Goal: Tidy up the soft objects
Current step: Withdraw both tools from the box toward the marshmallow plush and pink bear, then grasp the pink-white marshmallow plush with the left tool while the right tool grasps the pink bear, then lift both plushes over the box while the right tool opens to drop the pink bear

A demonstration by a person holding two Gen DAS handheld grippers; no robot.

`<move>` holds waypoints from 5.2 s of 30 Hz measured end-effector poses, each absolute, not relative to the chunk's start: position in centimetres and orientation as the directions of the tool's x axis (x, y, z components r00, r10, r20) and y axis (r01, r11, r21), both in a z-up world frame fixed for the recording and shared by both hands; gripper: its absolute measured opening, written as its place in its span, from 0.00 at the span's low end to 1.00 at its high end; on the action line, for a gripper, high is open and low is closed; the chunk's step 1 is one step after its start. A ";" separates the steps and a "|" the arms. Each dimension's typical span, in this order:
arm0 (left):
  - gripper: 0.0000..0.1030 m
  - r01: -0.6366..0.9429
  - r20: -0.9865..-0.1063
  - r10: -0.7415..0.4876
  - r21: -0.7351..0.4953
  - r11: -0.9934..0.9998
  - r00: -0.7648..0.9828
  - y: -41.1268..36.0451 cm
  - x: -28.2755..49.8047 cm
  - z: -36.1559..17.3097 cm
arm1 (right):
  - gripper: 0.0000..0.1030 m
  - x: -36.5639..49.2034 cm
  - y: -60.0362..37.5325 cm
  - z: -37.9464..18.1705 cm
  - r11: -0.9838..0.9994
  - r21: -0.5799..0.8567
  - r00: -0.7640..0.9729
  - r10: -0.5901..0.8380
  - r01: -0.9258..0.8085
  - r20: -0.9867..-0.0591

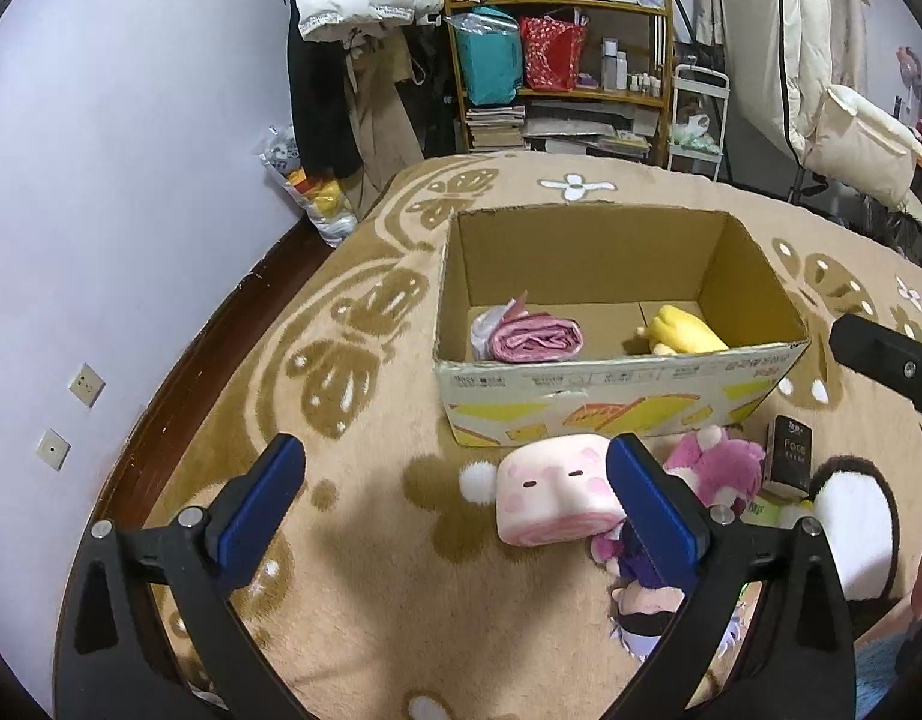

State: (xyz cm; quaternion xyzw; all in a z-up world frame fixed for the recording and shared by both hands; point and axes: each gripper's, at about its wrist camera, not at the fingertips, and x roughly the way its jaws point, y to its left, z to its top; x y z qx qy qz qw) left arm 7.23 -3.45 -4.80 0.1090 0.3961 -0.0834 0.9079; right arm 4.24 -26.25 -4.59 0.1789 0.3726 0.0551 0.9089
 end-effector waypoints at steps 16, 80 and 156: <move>0.97 0.224 -0.773 -0.038 0.136 0.965 0.633 -3.6 9.2 -7.9 | 1.00 5.6 -25.6 -8.6 0.917 0.393 0.654 0.256 0.070 -0.712; 0.96 0.318 -0.889 -0.137 0.010 0.948 0.438 -6.4 11.9 -14.5 | 0.63 9.1 -25.2 -16.1 0.860 0.483 0.429 0.379 0.164 -0.820; 0.33 0.211 -0.624 -0.078 0.142 0.967 0.777 -3.5 2.8 -5.6 | 0.41 2.3 -26.2 -3.7 0.961 0.267 0.781 0.112 0.072 -0.614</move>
